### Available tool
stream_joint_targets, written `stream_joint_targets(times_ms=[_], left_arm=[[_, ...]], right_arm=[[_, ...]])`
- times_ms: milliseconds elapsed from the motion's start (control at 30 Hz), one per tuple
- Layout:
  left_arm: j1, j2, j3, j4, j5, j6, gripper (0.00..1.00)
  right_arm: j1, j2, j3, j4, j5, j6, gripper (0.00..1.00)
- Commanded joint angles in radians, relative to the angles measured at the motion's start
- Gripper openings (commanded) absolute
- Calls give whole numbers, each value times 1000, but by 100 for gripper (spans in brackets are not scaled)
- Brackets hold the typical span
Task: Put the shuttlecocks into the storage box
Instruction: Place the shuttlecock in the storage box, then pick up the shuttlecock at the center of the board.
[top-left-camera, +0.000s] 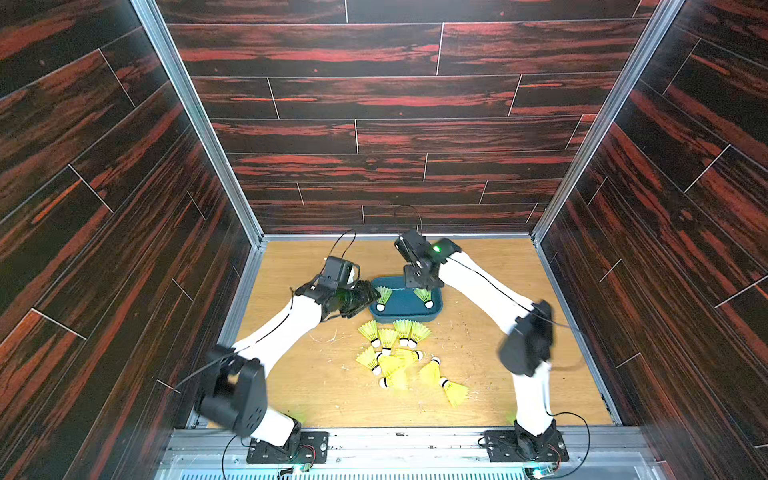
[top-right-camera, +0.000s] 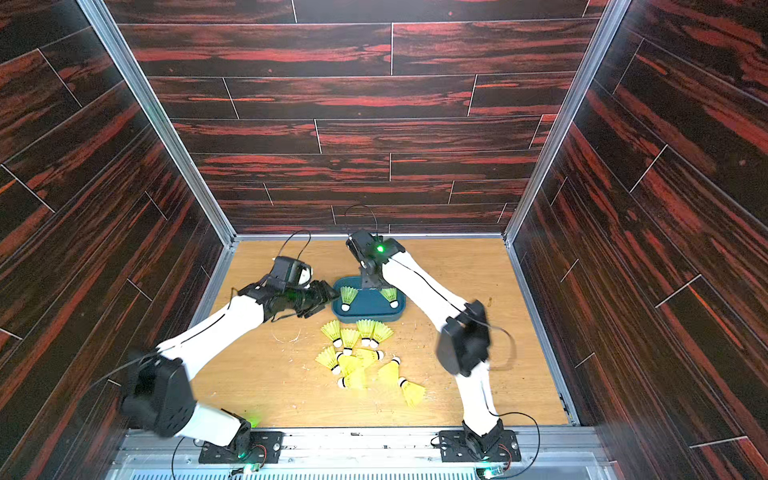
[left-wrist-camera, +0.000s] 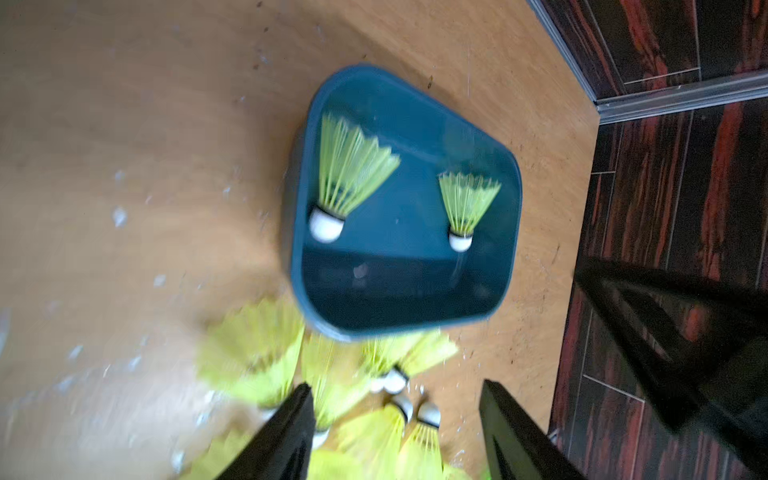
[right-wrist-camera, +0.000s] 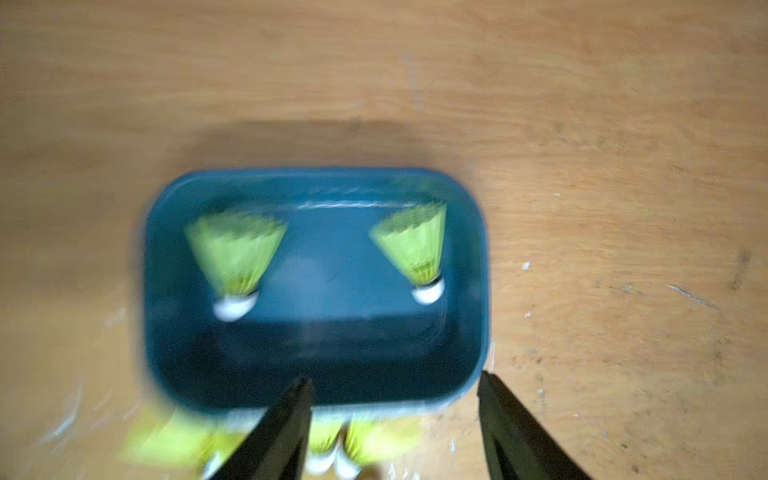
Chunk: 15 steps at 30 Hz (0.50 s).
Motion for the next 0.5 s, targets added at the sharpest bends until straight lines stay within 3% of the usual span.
stream_joint_targets(times_ms=[0, 233, 467], left_arm=[[-29, -99, -66, -82, -57, -59, 66], [-105, -234, -197, -86, -115, -201, 65], [-177, -327, -292, -84, -185, -321, 63]], right_arm=[[21, -160, -200, 186, -105, -51, 68], [63, -493, -623, 428, -271, -114, 69], [83, -672, -841, 500, -398, -138, 68]])
